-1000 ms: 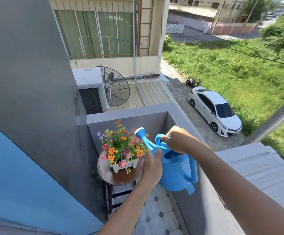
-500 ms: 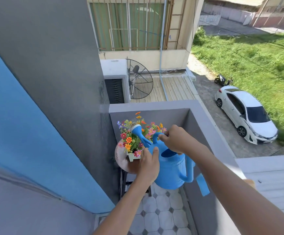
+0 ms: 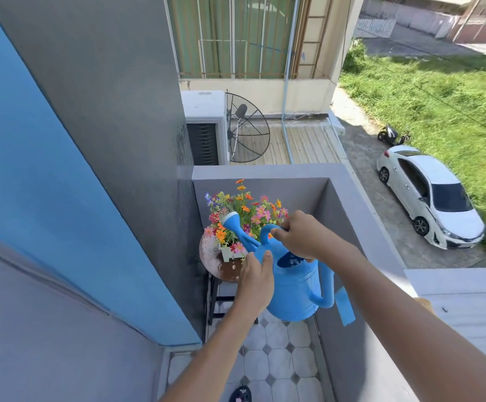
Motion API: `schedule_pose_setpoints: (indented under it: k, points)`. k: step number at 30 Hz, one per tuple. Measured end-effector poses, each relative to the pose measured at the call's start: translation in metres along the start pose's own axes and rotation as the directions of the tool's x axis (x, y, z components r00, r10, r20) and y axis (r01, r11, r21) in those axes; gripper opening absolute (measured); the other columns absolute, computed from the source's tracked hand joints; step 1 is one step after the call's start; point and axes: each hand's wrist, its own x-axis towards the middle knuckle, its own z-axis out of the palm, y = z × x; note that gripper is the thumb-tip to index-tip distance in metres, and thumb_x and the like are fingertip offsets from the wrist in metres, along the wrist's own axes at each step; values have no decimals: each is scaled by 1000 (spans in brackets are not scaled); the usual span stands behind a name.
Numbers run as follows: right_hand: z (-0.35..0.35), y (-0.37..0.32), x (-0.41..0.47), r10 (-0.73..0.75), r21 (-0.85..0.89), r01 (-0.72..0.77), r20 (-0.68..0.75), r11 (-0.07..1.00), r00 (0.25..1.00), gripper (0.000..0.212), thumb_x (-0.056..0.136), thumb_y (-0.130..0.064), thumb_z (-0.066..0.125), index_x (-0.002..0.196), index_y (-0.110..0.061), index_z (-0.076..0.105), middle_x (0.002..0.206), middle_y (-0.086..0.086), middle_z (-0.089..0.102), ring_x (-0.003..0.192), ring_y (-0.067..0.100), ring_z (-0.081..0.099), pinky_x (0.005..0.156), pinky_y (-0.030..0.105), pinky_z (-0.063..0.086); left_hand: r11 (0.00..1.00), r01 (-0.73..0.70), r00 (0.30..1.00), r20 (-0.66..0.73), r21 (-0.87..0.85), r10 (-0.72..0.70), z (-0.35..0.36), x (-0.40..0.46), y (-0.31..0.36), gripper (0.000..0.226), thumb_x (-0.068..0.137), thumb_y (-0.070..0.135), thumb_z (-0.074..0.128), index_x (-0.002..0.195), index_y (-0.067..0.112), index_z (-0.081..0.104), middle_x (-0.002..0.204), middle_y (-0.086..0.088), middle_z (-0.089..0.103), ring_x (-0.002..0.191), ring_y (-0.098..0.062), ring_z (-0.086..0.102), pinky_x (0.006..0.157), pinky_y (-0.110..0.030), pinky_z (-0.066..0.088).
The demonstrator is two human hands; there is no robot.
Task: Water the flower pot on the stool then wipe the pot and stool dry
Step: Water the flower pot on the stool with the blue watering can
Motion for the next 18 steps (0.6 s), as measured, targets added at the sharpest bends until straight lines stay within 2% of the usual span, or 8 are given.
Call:
schedule_pose_setpoints:
  k: [2,5,9,13,16,18]
  points:
    - [0,4,-5,8,-12,-8,2,1000,1000,46,100,-34,46,62,-10,38,46,7,42,31,17,48,37,21,35,1000,-3,1000,-13,6,3,5,-4,-2,38,97,49,32,101,13,45,96,-6,51,82,-21,48,67,-35,38]
    - [0,13,-12,24,-25,-24,10,999,1000,42,100,-34,46,64,-11,41,46,7,43,25,14,45,37,20,34,1000,-9,1000,-11,10,9,15,-8,-5,39,96,51,32,103,15,46,103,-7,54,94,-25,52,78,-41,42]
    - [-1,24,-20,56,-16,-56,-5,998,998,47,100,-33,45,59,-10,35,43,6,38,26,17,43,38,21,32,1000,-3,1000,21,31,3,28,-13,-7,41,96,52,29,103,15,46,97,-4,50,87,-20,47,71,-34,36]
    - [0,37,-25,119,7,-119,-4,993,993,42,101,-33,42,75,-1,51,53,9,47,36,22,52,37,25,37,1000,-4,998,58,-9,5,40,-10,-6,44,94,52,32,111,15,47,105,-8,55,89,-21,51,69,-34,38]
    - [-1,46,-30,135,3,-135,-5,991,991,41,103,-28,37,92,4,61,64,12,52,55,30,62,46,27,41,1000,4,997,75,10,-4,49,-11,-5,44,93,54,31,108,16,48,99,-7,56,85,-21,52,67,-35,38]
    - [-1,53,-31,146,-24,-146,-1,989,989,43,102,-30,39,92,4,63,61,12,53,48,26,60,43,25,40,1000,8,996,89,13,-9,55,-12,-4,44,93,54,31,107,17,48,98,-7,56,85,-21,53,67,-36,39]
